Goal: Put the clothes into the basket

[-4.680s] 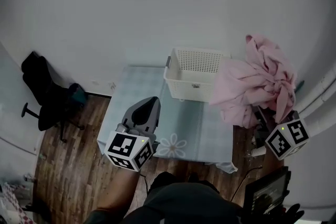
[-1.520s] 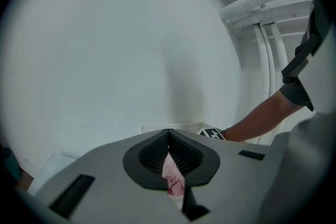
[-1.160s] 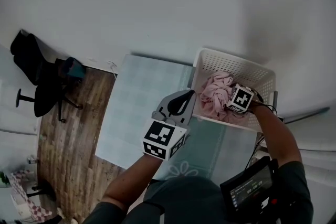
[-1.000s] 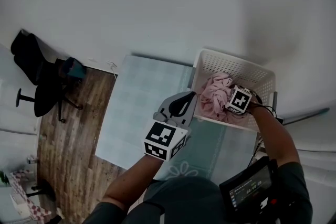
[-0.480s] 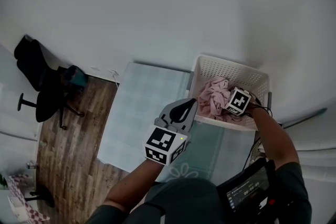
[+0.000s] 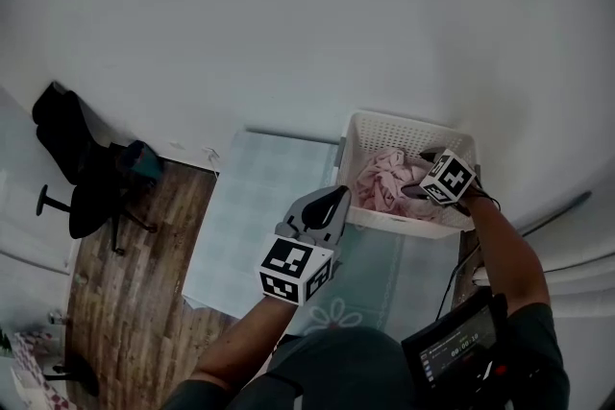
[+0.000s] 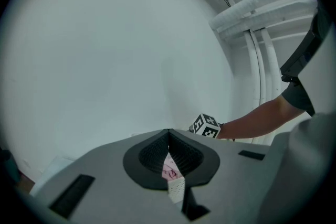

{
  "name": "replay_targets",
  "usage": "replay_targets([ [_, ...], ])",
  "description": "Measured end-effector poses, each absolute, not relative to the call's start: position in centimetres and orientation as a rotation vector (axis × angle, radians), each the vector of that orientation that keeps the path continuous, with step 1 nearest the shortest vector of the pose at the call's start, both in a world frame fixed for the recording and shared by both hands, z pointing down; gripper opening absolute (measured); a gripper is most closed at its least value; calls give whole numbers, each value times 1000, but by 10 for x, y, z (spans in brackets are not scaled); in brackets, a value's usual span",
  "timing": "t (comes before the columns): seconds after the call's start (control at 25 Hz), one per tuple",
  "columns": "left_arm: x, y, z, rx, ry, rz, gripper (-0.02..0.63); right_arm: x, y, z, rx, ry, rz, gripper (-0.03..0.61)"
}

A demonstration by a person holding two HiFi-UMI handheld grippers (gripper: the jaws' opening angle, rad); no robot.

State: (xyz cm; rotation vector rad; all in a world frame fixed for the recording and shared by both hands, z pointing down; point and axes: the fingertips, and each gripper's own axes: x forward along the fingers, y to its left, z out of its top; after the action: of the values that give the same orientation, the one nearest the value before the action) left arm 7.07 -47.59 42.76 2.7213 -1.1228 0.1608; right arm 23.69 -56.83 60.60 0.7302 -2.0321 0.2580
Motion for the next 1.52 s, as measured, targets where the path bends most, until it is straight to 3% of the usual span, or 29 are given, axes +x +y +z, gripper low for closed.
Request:
replay_targets([
  [0.6,69,-416,397,2747,-1175,98,9,237,-488,425,1225,-2387,35,414],
  [0.76,68,-399,398,2722,-1198,89,9,240,-453,394,1358,-2491,70,280],
  [0.88,71,-388,403,2712,-1216,91,9,247,-429,384,1426,-2576,111,246],
  [1.04,77,-366,399,2714,-1244,80,9,263,-394,373,1571,-2612,159,136],
  [1.52,88,-312,380,2736,-1236,80,9,273,-321,360,1682,-2676,176,49],
])
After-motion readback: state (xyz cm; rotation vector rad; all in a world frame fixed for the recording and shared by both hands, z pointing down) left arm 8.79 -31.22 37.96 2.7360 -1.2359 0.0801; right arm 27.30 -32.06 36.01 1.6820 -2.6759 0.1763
